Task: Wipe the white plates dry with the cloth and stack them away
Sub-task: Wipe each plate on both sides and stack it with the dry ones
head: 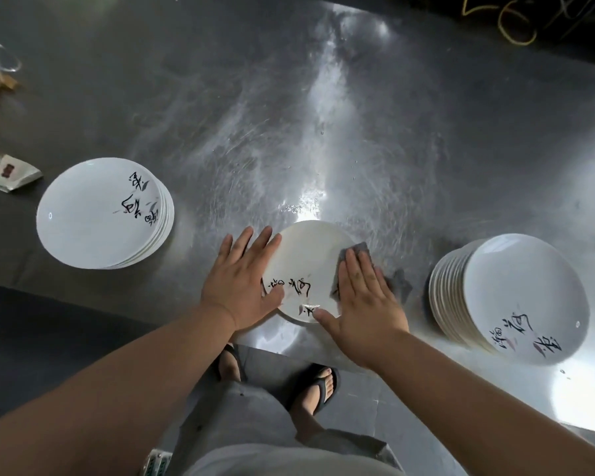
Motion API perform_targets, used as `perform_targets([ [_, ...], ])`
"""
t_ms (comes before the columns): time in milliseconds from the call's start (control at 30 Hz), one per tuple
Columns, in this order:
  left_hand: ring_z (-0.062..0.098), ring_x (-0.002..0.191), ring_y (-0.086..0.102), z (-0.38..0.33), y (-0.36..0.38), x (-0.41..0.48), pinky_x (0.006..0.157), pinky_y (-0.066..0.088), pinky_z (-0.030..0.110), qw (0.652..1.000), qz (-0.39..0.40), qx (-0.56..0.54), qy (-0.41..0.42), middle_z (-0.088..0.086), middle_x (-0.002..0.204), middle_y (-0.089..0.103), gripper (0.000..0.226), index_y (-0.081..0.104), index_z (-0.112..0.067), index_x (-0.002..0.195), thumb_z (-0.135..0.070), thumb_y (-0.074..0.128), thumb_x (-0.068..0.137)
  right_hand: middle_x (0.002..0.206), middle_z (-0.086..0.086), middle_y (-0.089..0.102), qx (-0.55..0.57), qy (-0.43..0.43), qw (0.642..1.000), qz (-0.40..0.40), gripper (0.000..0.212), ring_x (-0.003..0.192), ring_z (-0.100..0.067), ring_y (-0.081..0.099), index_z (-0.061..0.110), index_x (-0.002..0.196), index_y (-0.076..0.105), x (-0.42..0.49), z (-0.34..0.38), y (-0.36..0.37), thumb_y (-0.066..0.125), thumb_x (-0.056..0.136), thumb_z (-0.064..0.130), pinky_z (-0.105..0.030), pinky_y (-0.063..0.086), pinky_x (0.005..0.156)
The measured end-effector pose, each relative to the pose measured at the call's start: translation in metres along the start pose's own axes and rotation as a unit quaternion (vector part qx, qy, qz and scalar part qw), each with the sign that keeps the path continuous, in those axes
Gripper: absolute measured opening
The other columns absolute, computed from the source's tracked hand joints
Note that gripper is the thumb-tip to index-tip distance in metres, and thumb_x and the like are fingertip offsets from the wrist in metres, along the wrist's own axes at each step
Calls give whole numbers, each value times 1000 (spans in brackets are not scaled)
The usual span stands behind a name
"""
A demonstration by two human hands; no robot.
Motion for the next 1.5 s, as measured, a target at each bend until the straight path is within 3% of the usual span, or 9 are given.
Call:
perform_targets([
  [200,21,161,-6,0,2,0,130,-2,50,1000,-13,-21,-11,-4,175,2,93,-2,-22,166,-66,33,91,165,-6,-40,24,-9,999,-41,98,149,-20,-43,8,159,-27,48,9,-17,1,96,77,-44,-14,128],
  [433,29,159,16,1,8,-2,130,1,53,998,-56,-31,-7,3,173,19,95,11,-18,166,-58,47,87,166,-4,-37,83,-27,996,9,96,150,-18,-41,10,161,-23,-31,45,25,0,93,74,-42,-16,128],
  [600,26,161,5,2,6,-1,130,-3,51,999,-39,-34,-8,-1,175,8,96,0,-20,166,-62,41,90,166,-3,-37,58,0,998,-33,96,150,-16,-41,10,161,-23,20,4,0,0,95,76,-42,-10,130],
  [867,29,160,14,1,8,-1,128,3,61,999,-45,-18,-7,4,174,16,94,12,-15,166,-59,43,89,166,3,-32,161,-43,984,-56,91,152,-13,-37,17,161,-17,-37,53,40,22,101,73,-34,-14,128],
  [1033,32,161,-2,-7,-2,-15,128,0,60,998,-37,59,0,15,174,-2,99,16,-3,163,-74,34,96,175,4,-11,120,-33,988,-89,97,156,-8,-25,15,168,-2,5,10,8,5,91,74,-38,-6,131],
  [1133,32,161,-6,-14,-1,-41,127,-8,57,990,9,128,62,14,175,-4,97,27,-4,161,-75,31,96,175,4,-13,67,-55,993,-80,94,156,-12,-26,15,167,-5,28,-7,-17,2,93,73,-40,-15,128],
  [1267,29,160,13,-15,-6,-55,127,-3,58,967,11,127,221,5,172,23,63,55,-24,147,-63,38,99,172,12,-21,43,-97,993,-53,90,157,-18,-26,23,166,-14,52,2,-37,7,97,77,-44,-7,130],
  [1433,20,159,-21,1,-30,2,127,-17,49,984,66,124,112,-5,171,-24,72,-8,-32,165,-61,16,104,170,9,-27,19,-129,990,-54,100,154,-15,-33,20,164,-21,55,6,-28,3,91,84,-42,-7,130],
  [1500,19,160,-16,11,-25,9,128,-15,44,983,85,124,110,-7,169,-29,76,-11,-26,166,-61,9,102,170,9,-29,20,-118,991,-59,96,154,-14,-33,21,163,-22,48,-4,-23,8,95,81,-43,-4,131],
])
Point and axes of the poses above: each hand's wrist, its own x-axis towards the middle knuckle, its own y-axis out of the palm, z = x × y, the point moved 1 cm from there along x, towards the middle knuckle
